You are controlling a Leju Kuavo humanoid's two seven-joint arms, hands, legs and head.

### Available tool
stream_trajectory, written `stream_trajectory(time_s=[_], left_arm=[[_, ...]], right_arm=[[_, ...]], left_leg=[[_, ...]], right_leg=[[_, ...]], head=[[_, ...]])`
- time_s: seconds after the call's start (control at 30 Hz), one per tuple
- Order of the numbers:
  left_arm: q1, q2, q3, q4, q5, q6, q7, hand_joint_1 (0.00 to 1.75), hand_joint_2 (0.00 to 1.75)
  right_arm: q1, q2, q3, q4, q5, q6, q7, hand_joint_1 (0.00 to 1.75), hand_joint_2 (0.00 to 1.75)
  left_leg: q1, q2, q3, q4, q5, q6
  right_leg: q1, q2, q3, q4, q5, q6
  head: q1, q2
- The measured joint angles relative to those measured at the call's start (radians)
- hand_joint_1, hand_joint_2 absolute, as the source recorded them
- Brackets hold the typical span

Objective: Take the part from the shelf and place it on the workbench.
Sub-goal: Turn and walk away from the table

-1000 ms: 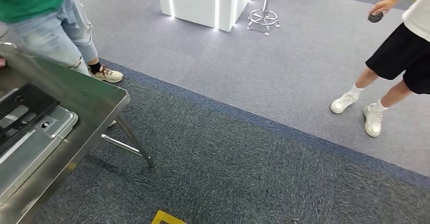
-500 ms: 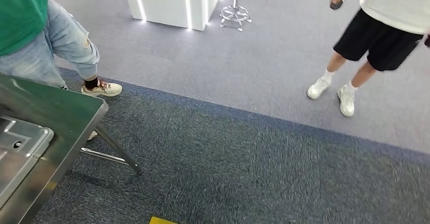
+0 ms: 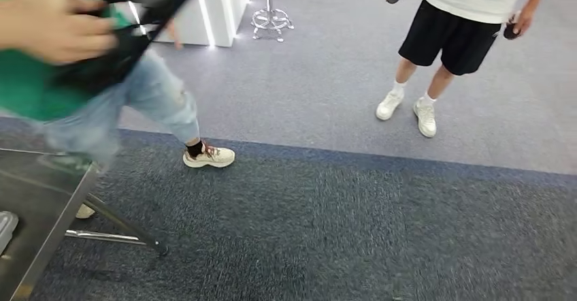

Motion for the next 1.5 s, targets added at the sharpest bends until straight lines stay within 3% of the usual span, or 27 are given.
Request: stream_trajectory(time_s=[0.1,0.17,0.23,0.27,0.3,0.33,0.4,0.47,0.53,0.6,0.67,0.73,0.77,0.8,0.83,0.87,0.9,0.97,1.03,1.1,1.17,1.23,1.27,1.33,1.37,1.43,1.5], left_arm=[[-0.002,0.000,-0.001,0.000,0.003,0.000,0.000,0.00,0.00],[-0.002,0.000,-0.001,0.000,0.006,0.000,0.001,0.00,0.00],[-0.001,0.000,-0.001,0.000,0.006,0.000,0.001,0.00,0.00],[0.001,0.000,-0.001,0.000,0.006,0.000,0.002,0.00,0.00],[0.002,0.000,-0.001,0.000,0.006,-0.002,0.003,0.00,0.00],[0.002,0.001,0.000,0.000,0.007,-0.006,0.005,0.00,0.00],[0.001,0.001,0.000,0.000,0.008,-0.017,0.009,0.00,0.00],[0.000,0.001,0.000,0.000,0.008,-0.024,0.013,0.00,0.00],[-0.002,0.001,0.000,0.000,0.008,-0.027,0.015,0.00,0.00],[-0.006,0.001,0.000,0.000,0.008,-0.031,0.017,0.00,0.00],[-0.008,0.001,0.000,0.000,0.009,-0.037,0.021,0.00,0.00],[-0.005,0.001,0.000,0.000,0.009,-0.041,0.027,0.00,0.00],[-0.003,0.001,0.000,0.000,0.009,-0.043,0.031,0.00,0.00],[-0.001,0.001,0.000,0.000,0.010,-0.045,0.035,0.00,0.00],[0.001,0.002,0.000,0.000,0.010,-0.048,0.039,0.00,0.00],[0.001,0.002,0.001,0.000,0.011,-0.049,0.043,0.00,0.00],[0.001,0.002,0.001,0.000,0.011,-0.050,0.046,0.00,0.00],[0.001,0.003,0.002,0.000,0.011,-0.051,0.050,0.00,0.00],[-0.001,0.004,0.002,0.000,0.011,-0.052,0.051,0.00,0.00],[-0.003,0.005,0.003,0.000,0.011,-0.053,0.052,0.00,0.00],[-0.004,0.006,0.004,0.000,0.009,-0.056,0.053,0.00,0.00],[-0.003,0.006,0.004,0.000,0.006,-0.058,0.056,0.00,0.00],[-0.002,0.007,0.004,0.000,0.005,-0.060,0.058,0.00,0.00],[-0.001,0.008,0.004,0.000,0.005,-0.064,0.061,0.00,0.00],[-0.001,0.008,0.004,0.000,0.005,-0.067,0.063,0.00,0.00],[-0.002,0.008,0.004,0.000,0.006,-0.074,0.068,0.00,0.00],[-0.004,0.009,0.004,0.000,0.006,-0.081,0.073,0.00,0.00]], right_arm=[[0.004,0.000,-0.001,0.000,0.002,0.003,0.002,0.00,0.00],[0.006,0.000,-0.001,0.001,0.002,0.003,0.004,0.00,0.00],[0.003,0.000,-0.001,0.001,0.002,0.003,0.005,0.00,0.00],[0.002,0.000,-0.001,0.001,0.003,0.003,0.006,0.00,0.00],[0.003,0.000,-0.001,0.001,0.003,0.003,0.008,0.00,0.00],[0.005,0.000,-0.001,0.002,0.004,0.003,0.010,0.00,0.00],[0.006,0.000,-0.001,0.002,0.005,0.003,0.013,0.00,0.00],[0.003,0.000,-0.001,0.002,0.005,0.003,0.014,0.00,0.00],[0.000,0.000,-0.001,0.002,0.005,0.003,0.015,0.00,0.00],[0.002,0.000,-0.002,0.002,0.005,0.004,0.015,0.00,0.00],[0.001,0.001,-0.002,0.003,0.007,0.006,0.016,0.00,0.00],[-0.003,0.002,-0.002,0.003,0.010,0.008,0.017,0.00,0.00],[-0.005,0.002,-0.002,0.003,0.013,0.010,0.019,0.00,0.00],[-0.005,0.002,-0.002,0.003,0.015,0.012,0.021,0.00,0.00],[-0.005,0.002,-0.002,0.003,0.017,0.014,0.025,0.00,0.00],[-0.004,0.003,-0.002,0.003,0.018,0.016,0.029,0.00,0.00],[-0.004,0.003,-0.002,0.003,0.019,0.017,0.032,0.00,0.00],[-0.006,0.005,-0.002,0.003,0.021,0.018,0.035,0.00,0.00],[-0.007,0.006,-0.002,0.003,0.022,0.019,0.035,0.00,0.00],[-0.005,0.005,-0.002,0.003,0.022,0.020,0.037,0.00,0.00],[-0.003,0.005,-0.002,0.004,0.020,0.020,0.042,0.00,0.00],[-0.005,0.005,-0.002,0.004,0.018,0.020,0.046,0.00,0.00],[-0.005,0.005,-0.003,0.004,0.017,0.020,0.047,0.00,0.00],[-0.003,0.005,-0.003,0.004,0.016,0.023,0.049,0.00,0.00],[-0.001,0.005,-0.004,0.005,0.016,0.026,0.051,0.00,0.00],[0.000,0.005,-0.004,0.005,0.015,0.041,0.057,0.00,0.00],[-0.003,0.005,-0.005,0.006,0.012,0.064,0.070,0.00,0.00]], left_leg=[[-0.003,0.020,0.005,-0.013,0.006,0.016],[-0.001,0.043,0.010,-0.028,0.017,0.030],[-0.004,0.068,0.010,-0.033,0.020,0.036],[-0.007,0.081,0.009,-0.033,0.020,0.036],[-0.008,0.093,0.008,-0.033,0.019,0.036],[-0.008,0.105,0.008,-0.033,0.018,0.036],[-0.008,0.126,0.011,-0.033,0.015,0.032],[-0.012,0.143,0.016,-0.032,0.010,0.023],[-0.015,0.158,0.020,-0.032,0.006,0.012],[-0.013,0.167,0.024,-0.031,0.002,0.001],[-0.009,0.136,0.011,0.007,-0.028,-0.009],[-0.006,0.089,-0.043,0.130,-0.095,-0.015],[-0.005,0.078,-0.078,0.203,-0.126,-0.016],[-0.005,0.074,-0.105,0.255,-0.140,-0.016],[-0.004,0.073,-0.115,0.271,-0.133,-0.015],[-0.004,0.070,-0.105,0.243,-0.105,-0.013],[-0.004,0.062,-0.078,0.179,-0.065,-0.010],[-0.004,0.021,-0.018,0.039,-0.004,-0.002],[-0.006,-0.002,0.004,-0.018,0.009,0.004],[-0.007,0.016,0.007,-0.025,0.014,0.014],[-0.004,0.037,0.012,-0.038,0.024,0.028],[-0.005,0.061,0.013,-0.046,0.030,0.036],[-0.006,0.074,0.012,-0.046,0.029,0.037],[-0.007,0.099,0.011,-0.045,0.027,0.036],[-0.007,0.110,0.012,-0.044,0.025,0.034],[-0.006,0.130,0.016,-0.042,0.019,0.027],[-0.009,0.147,0.020,-0.036,0.010,0.015]], right_leg=[[-0.004,0.018,-0.009,0.000,0.005,0.020],[-0.001,-0.020,-0.031,0.046,-0.026,0.028],[-0.002,-0.074,-0.090,0.166,-0.091,0.034],[-0.004,-0.085,-0.120,0.229,-0.116,0.037],[-0.006,-0.091,-0.139,0.267,-0.125,0.039],[-0.007,-0.095,-0.138,0.268,-0.115,0.040],[-0.007,-0.112,-0.076,0.158,-0.055,0.039],[-0.002,-0.148,-0.005,0.028,-0.011,0.029],[0.004,-0.160,0.012,-0.012,-0.005,0.015],[0.004,-0.141,0.010,-0.016,0.001,0.003],[-0.001,-0.124,0.012,-0.022,0.007,-0.010],[-0.001,-0.104,0.011,-0.024,0.010,-0.018],[0.001,-0.092,0.010,-0.024,0.011,-0.021],[0.002,-0.080,0.009,-0.023,0.011,-0.022],[0.003,-0.067,0.009,-0.022,0.011,-0.022],[0.004,-0.054,0.010,-0.020,0.011,-0.022],[0.004,-0.041,0.011,-0.019,0.011,-0.021],[0.005,-0.018,0.009,-0.014,0.010,-0.017],[0.002,0.000,0.003,-0.011,0.011,-0.006],[-0.002,0.012,-0.002,-0.011,0.014,0.007],[-0.001,-0.017,-0.018,0.018,-0.007,0.017],[-0.001,-0.068,-0.067,0.120,-0.068,0.024],[-0.004,-0.081,-0.101,0.188,-0.100,0.028],[-0.010,-0.091,-0.140,0.267,-0.119,0.036],[-0.013,-0.095,-0.132,0.252,-0.100,0.038],[-0.016,-0.121,-0.063,0.123,-0.036,0.041],[-0.012,-0.153,-0.005,0.013,0.001,0.032]], head=[[0.000,0.000],[0.003,0.000],[0.006,0.000],[0.006,0.000],[0.006,0.000],[0.005,0.000],[0.006,0.000],[0.005,0.000],[0.004,0.000],[0.003,0.000],[0.003,0.000],[0.003,0.000],[0.002,0.000],[0.002,0.000],[0.002,0.000],[0.002,0.000],[0.002,0.000],[0.003,0.000],[0.003,0.000],[0.003,0.000],[0.006,0.000],[0.010,0.000],[0.012,0.000],[0.012,0.000],[0.012,0.000],[0.012,0.000],[0.011,0.000]])
